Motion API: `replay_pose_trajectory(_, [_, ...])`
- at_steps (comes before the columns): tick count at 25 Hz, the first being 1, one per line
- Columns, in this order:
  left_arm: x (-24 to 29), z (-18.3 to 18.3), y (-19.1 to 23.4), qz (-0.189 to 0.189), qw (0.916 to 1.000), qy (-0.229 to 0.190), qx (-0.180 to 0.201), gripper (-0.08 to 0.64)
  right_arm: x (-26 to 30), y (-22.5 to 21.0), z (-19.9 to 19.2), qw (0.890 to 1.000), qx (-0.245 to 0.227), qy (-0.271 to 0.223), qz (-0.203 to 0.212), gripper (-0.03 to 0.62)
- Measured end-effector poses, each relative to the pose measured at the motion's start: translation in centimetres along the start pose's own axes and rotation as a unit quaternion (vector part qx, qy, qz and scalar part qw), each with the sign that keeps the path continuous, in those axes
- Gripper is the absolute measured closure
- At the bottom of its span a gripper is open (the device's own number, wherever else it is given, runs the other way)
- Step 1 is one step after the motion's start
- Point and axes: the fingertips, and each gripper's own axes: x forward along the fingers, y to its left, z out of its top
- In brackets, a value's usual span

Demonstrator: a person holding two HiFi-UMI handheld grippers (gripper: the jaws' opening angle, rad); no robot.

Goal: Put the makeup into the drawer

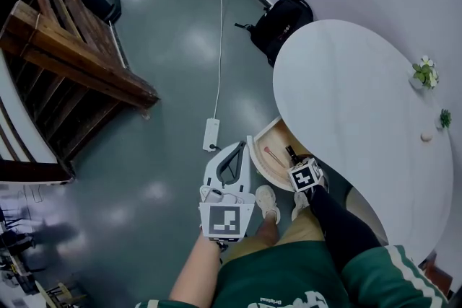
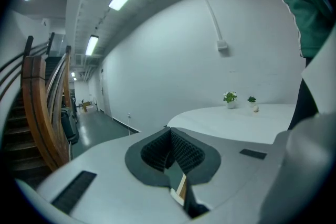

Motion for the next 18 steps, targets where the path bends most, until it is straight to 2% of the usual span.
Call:
replay_pose_trajectory(4, [-0.6, -0.5, 1.1, 0.01, 0.9994, 0.002, -0.034, 0.56, 0.3, 0.1, -0.1, 1.0, 0.006, 0.003, -0.005, 0.498])
replay_pose_trajectory(10, [-1.2, -1.0, 1.7, 0.017, 0.9993, 0.007, -0.033, 0.56, 0.4, 0.0, -0.1, 1.0, 0.018, 0.005, -0.003, 0.499])
replay_pose_trajectory(18, [-1.5, -1.4, 1.5, 0.018, 0.9994, 0.009, -0.028, 0.56, 0.5, -0.4, -0.6, 1.0, 0.01, 0.009, -0.009, 0.499])
